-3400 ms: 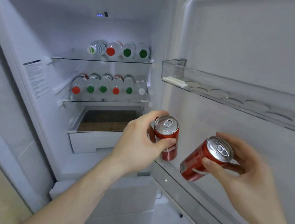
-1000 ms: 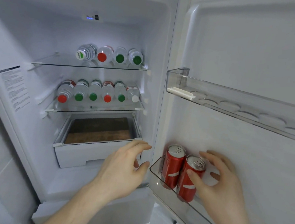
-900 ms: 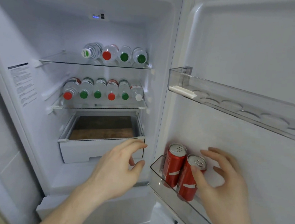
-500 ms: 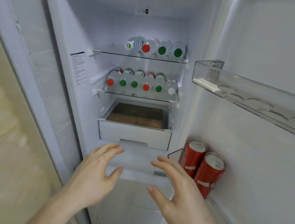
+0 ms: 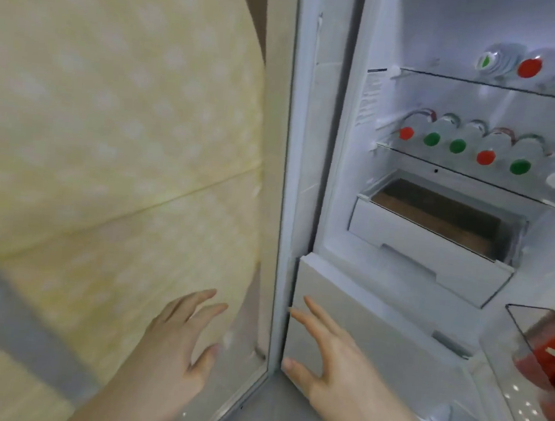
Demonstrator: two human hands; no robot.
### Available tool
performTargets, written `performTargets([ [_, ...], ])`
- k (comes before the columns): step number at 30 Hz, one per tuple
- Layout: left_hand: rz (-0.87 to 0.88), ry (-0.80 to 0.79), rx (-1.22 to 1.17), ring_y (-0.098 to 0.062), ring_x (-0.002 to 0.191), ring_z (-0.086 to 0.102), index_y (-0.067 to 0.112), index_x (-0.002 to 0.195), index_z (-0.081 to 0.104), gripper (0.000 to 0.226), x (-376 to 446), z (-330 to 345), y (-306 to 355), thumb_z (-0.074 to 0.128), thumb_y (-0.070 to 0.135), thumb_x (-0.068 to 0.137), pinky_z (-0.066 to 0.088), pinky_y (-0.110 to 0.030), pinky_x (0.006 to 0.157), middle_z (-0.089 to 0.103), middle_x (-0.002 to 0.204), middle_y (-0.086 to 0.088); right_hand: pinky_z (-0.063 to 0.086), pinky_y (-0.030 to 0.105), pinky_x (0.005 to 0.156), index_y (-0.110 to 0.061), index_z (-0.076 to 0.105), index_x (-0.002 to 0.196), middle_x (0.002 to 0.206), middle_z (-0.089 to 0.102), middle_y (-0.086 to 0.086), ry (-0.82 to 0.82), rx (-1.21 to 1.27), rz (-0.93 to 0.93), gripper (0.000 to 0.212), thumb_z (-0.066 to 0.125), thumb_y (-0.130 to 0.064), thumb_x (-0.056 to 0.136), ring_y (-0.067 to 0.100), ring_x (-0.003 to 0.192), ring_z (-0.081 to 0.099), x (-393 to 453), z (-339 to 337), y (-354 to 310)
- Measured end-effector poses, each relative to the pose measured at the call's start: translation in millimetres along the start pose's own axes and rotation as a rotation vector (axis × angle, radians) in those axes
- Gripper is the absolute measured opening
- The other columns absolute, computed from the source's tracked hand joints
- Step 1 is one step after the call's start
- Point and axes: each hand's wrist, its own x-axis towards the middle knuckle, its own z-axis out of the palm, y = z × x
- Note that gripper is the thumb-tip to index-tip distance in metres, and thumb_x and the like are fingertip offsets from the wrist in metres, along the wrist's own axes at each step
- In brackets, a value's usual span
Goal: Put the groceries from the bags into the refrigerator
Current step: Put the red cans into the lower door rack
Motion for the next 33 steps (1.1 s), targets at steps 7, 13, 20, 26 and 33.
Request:
performTargets([
  [7, -0.301, 0.068, -0.012, -0.006, 0.14, 0.032, 0.046, 0.142, 0.045, 0.055, -90.3, -31.9, -67.5, 0.047, 0.052, 0.088, 0.034, -0.028, 0.109, 0.023, 0.151, 0.033, 0.012, 0.023, 0.125, -0.052, 0.022, 0.155, 0.163, -0.006, -0.035, -0.206, -0.007, -0.228, 0.069, 0.059, -0.054, 0.097, -0.005, 0.153, 0.004, 47.9, 53.2, -67.4],
  [13, -0.524, 0.067, 0.012, -0.002, 0.149, 0.01, 0.045, 0.15, 0.032, 0.056, -165.4, -49.6, -93.9, 0.046, 0.049, 0.096, 0.021, -0.027, 0.121, 0.011, 0.158, 0.03, 0.013, 0.017, 0.121, -0.048, 0.027, 0.155, 0.164, 0.006, -0.031, -0.366, -0.044, -0.416, 0.067, 0.06, -0.052, 0.096, -0.003, 0.153, 0.012, 77.1, 104.5, -122.9],
  [20, -0.87, 0.262, 0.003, -0.008, 0.148, 0.023, 0.041, 0.147, 0.041, 0.056, -231.4, -54.6, -97.9, 0.053, 0.046, 0.093, 0.028, -0.029, 0.118, 0.021, 0.157, 0.025, 0.023, 0.011, 0.112, -0.055, 0.032, 0.148, 0.159, 0.01, -0.04, -0.675, -0.113, -0.727, 0.059, 0.061, -0.048, 0.097, -0.009, 0.146, 0.024, 111.0, 146.1, -190.5],
  [26, -1.244, 0.456, 0.024, -0.002, 0.147, 0.02, 0.043, 0.147, 0.038, 0.054, -282.6, -48.1, -51.3, 0.056, 0.044, 0.096, 0.022, -0.02, 0.118, 0.017, 0.155, 0.029, 0.027, 0.016, 0.11, -0.055, 0.025, 0.151, 0.158, 0.002, -0.042, -0.901, -0.193, -1.08, 0.06, 0.057, -0.045, 0.1, -0.01, 0.146, 0.02, 117.8, 179.8, -239.7],
  [33, -1.579, 0.617, 0.141, -0.005, 0.145, 0.024, 0.04, 0.147, 0.041, 0.059, -361.7, -35.3, 31.0, 0.055, 0.048, 0.09, 0.023, -0.021, 0.118, 0.023, 0.158, 0.023, 0.017, 0.02, 0.122, -0.049, 0.023, 0.154, 0.161, -0.005, -0.038, -1.029, -0.213, -1.464, 0.064, 0.055, -0.052, 0.099, -0.007, 0.151, 0.01, 55.0, 222.1, -304.8],
])
